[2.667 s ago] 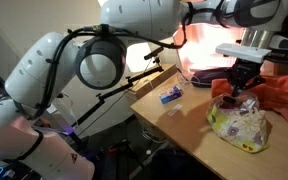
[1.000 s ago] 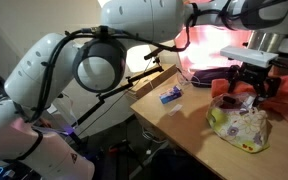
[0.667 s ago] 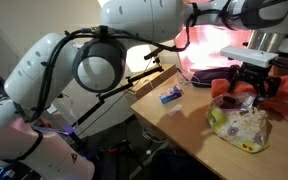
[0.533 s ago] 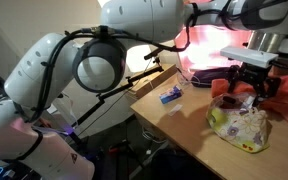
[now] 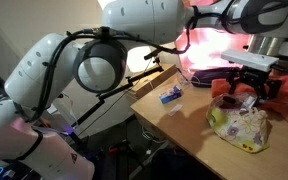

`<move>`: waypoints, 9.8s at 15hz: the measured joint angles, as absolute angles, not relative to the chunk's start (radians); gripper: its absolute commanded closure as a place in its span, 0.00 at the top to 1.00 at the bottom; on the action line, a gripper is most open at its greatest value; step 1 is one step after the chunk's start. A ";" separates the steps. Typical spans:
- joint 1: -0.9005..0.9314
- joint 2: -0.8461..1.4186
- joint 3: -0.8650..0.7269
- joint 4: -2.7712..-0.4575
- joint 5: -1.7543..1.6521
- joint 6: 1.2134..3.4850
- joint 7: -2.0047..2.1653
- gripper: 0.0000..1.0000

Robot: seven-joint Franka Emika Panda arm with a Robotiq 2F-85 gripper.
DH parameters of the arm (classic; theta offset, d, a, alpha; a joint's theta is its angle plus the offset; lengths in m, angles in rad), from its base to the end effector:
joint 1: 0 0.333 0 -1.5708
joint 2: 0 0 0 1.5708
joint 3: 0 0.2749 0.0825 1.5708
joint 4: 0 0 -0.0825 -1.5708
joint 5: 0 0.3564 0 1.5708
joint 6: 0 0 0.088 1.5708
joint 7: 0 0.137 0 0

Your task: Take the blue and the orange nail polish bottles out of the little bag

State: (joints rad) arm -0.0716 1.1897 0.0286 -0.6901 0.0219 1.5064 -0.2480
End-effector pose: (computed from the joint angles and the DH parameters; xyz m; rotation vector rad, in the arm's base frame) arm 0.6817 -0.0341 0.1695 -2.9743 -0.2824 0.5464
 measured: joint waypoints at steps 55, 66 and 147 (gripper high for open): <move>-0.067 0.560 0.028 -2.058 -0.267 3.024 -0.369 1.00; -0.069 0.613 0.025 -1.957 -0.261 2.912 -0.365 1.00; 0.160 0.672 -0.163 -1.689 -0.546 2.700 -0.169 0.32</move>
State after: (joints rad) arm 0.1601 0.6717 -0.1627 -1.6893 -0.5458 2.6999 -0.1692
